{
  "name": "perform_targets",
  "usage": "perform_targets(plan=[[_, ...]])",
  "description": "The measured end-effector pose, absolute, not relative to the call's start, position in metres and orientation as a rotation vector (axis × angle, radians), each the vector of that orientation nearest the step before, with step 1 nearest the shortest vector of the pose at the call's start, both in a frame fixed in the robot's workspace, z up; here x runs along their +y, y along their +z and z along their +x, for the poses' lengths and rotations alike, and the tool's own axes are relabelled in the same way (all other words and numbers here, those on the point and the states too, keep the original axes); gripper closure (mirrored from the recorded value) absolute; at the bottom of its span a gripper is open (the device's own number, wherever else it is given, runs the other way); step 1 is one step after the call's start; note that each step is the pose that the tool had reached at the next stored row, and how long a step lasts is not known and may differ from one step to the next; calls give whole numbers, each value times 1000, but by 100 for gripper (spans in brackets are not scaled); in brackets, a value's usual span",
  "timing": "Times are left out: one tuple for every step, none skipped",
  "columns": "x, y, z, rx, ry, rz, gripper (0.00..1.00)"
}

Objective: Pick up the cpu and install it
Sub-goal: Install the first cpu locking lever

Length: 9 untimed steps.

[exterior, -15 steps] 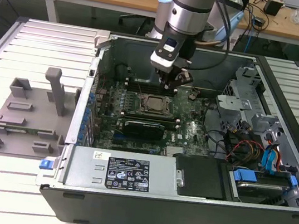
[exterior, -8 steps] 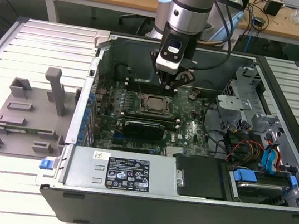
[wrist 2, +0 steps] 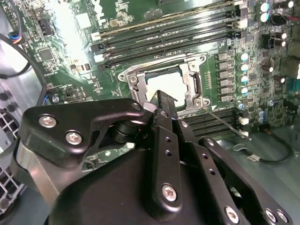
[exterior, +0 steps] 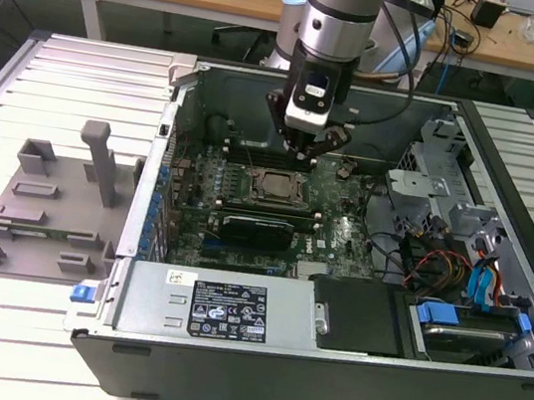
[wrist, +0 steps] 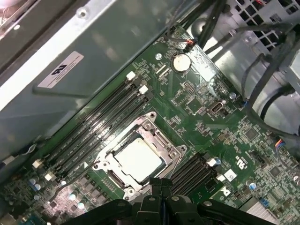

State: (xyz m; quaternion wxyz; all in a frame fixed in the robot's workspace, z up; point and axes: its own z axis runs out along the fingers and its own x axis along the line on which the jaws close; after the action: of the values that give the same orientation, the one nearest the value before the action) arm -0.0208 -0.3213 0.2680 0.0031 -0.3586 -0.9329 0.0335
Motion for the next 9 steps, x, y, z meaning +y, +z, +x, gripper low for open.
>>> perform_targets(plan=[[-321, 268, -21, -2930, 105, -1112, 89], [-321, 268, -21, -2937, 105, -1094, 89], [-321, 268, -21, -2949, 105, -1064, 89], [-321, 268, -21, -2956, 105, -1045, 89], [-321, 268, -21, -2963, 105, -1027, 89], [-321, 268, -21, -2967, 105, -1016, 89], [-321, 268, -21, -2976, 106, -991, 89], [-321, 268, -21, -2984, 105, -967, 89], [-321, 268, -21, -2990, 106, -951, 89]])
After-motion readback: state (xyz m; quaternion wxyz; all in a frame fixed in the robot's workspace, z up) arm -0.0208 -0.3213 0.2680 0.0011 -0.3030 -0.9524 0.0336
